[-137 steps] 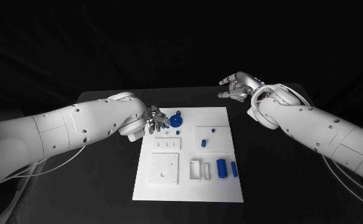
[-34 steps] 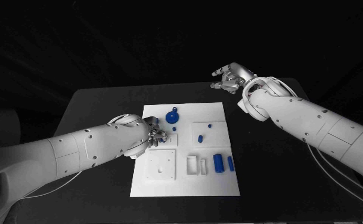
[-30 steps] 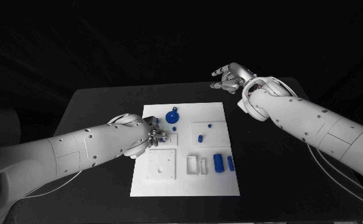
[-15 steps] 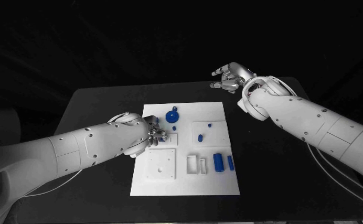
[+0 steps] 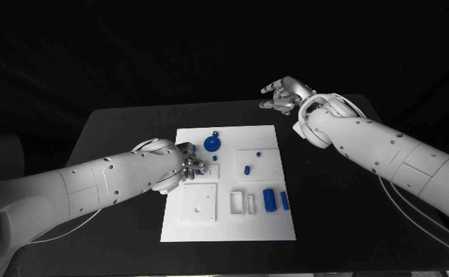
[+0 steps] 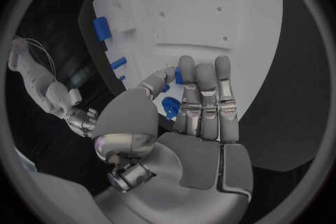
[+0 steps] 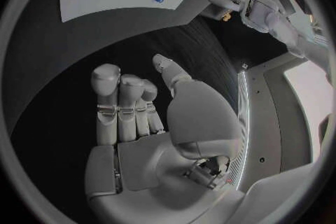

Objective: Assemble the parts on the task board

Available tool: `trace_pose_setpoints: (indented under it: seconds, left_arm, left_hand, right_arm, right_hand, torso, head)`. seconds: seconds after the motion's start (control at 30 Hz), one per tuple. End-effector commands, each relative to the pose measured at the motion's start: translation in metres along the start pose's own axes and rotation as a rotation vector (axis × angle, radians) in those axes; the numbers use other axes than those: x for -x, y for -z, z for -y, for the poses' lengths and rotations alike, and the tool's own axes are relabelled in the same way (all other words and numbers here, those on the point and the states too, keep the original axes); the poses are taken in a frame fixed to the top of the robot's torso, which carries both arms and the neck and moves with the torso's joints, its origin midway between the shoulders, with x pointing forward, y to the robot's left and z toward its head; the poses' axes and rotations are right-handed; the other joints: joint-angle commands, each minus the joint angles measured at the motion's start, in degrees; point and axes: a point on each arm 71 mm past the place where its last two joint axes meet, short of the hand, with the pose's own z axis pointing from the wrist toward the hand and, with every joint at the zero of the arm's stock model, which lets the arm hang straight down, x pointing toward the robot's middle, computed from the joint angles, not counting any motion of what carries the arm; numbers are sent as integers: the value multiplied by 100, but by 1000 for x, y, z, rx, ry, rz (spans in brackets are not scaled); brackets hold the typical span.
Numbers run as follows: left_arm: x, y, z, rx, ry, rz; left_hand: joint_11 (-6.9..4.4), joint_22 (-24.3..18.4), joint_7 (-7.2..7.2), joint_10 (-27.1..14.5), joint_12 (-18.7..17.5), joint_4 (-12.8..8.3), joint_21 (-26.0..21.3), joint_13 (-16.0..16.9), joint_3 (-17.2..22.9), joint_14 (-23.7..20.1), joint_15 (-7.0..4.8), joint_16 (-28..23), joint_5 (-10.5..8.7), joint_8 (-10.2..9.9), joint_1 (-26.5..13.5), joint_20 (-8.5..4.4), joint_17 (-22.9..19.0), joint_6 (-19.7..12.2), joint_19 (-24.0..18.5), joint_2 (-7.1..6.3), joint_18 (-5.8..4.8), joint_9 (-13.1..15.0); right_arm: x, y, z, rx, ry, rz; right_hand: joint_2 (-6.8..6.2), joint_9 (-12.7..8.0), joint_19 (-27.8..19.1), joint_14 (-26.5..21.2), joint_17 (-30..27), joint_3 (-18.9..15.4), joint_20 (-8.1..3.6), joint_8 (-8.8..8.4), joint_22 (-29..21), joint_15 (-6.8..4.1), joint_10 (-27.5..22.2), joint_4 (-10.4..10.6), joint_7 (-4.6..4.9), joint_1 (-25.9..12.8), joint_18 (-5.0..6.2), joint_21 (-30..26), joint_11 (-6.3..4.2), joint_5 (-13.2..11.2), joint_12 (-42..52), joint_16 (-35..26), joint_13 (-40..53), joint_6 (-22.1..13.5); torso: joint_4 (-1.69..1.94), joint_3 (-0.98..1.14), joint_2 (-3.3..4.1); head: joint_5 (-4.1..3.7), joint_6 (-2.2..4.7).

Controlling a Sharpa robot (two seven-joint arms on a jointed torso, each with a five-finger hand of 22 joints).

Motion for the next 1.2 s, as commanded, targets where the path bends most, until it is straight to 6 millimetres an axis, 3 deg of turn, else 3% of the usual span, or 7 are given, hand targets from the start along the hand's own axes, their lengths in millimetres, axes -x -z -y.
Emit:
trace_pose_setpoints:
  seconds: [0.03,0.53,0.57,0.63,0.73,0.9,1.2]
  left_arm:
    - [-3,-2,-7,31,-23,-17]
    - [-3,-2,-6,28,-22,-14]
    - [-3,-2,-6,27,-22,-15]
    - [-3,-3,-5,24,-22,-15]
    - [-3,-3,-4,23,-24,-17]
    - [-4,-4,-3,23,-29,-22]
    - [-5,-4,-2,20,-34,-26]
  left_hand:
    - [-3,112,-552,50,11,-278,-27,6,304,53,3,19,11,34,64,9,10,607,33,17,-86,10]
    - [0,100,-564,78,1,-227,-71,6,286,71,10,2,-69,69,49,26,19,610,53,10,-80,-17]
    - [-3,97,-570,82,-1,-208,-82,6,273,75,11,2,-131,72,47,29,21,614,56,13,-84,-23]
    - [-2,74,-579,76,-2,-152,-129,10,217,72,18,-6,-523,68,70,42,22,613,62,23,-102,-43]
    - [-3,30,-591,67,-23,-39,-223,0,101,68,29,-36,-833,23,144,54,9,612,83,-49,-126,-117]
    - [-5,-33,-615,64,-38,210,-393,-7,-29,72,38,-56,-1041,-3,213,74,0,629,156,-170,-132,-204]
    - [-14,-64,-646,71,-25,501,-577,-2,-154,81,43,-58,-1246,11,221,91,-3,667,245,-301,-132,-265]
  right_arm:
    - [-1,0,0,1,9,-11]
    - [-1,0,0,0,9,-11]
    - [-1,0,0,0,9,-10]
    - [-1,0,0,0,9,-11]
    - [-1,0,0,1,9,-7]
    - [-1,0,0,2,8,-1]
    - [-1,0,0,3,7,6]
  right_hand:
    - [10,5,315,19,1,19,6,-1,417,0,11,-22,14,-57,87,-28,-21,31,13,-18,9,38]
    - [7,5,314,19,0,27,5,-1,415,0,13,-27,14,-60,87,-29,-21,60,13,-20,10,43]
    - [7,5,314,19,0,27,5,-1,415,0,13,-27,14,-60,87,-29,-21,60,13,-20,10,43]
    - [7,5,314,19,0,27,5,-1,415,0,13,-27,14,-60,87,-29,-21,60,13,-20,10,43]
    - [7,5,314,19,0,27,5,-1,415,0,13,-27,14,-60,87,-29,-21,60,13,-20,10,43]
    - [5,6,314,21,1,37,4,0,410,-1,9,-30,13,-65,90,-37,-22,75,6,-21,4,54]
    - [-2,6,315,20,1,38,4,-1,410,-2,11,-29,13,-68,91,-33,-23,89,7,-22,5,56]
  torso:
    - [3,-2,-1]
    - [-4,4,2]
    - [-4,5,3]
    - [-3,7,2]
    - [-6,10,2]
    - [-2,8,4]
    - [2,3,1]
  head:
    - [8,-12]
    - [7,-19]
    - [3,-22]
    - [-4,-26]
    - [-8,-24]
    - [-27,-34]
    - [-51,-42]
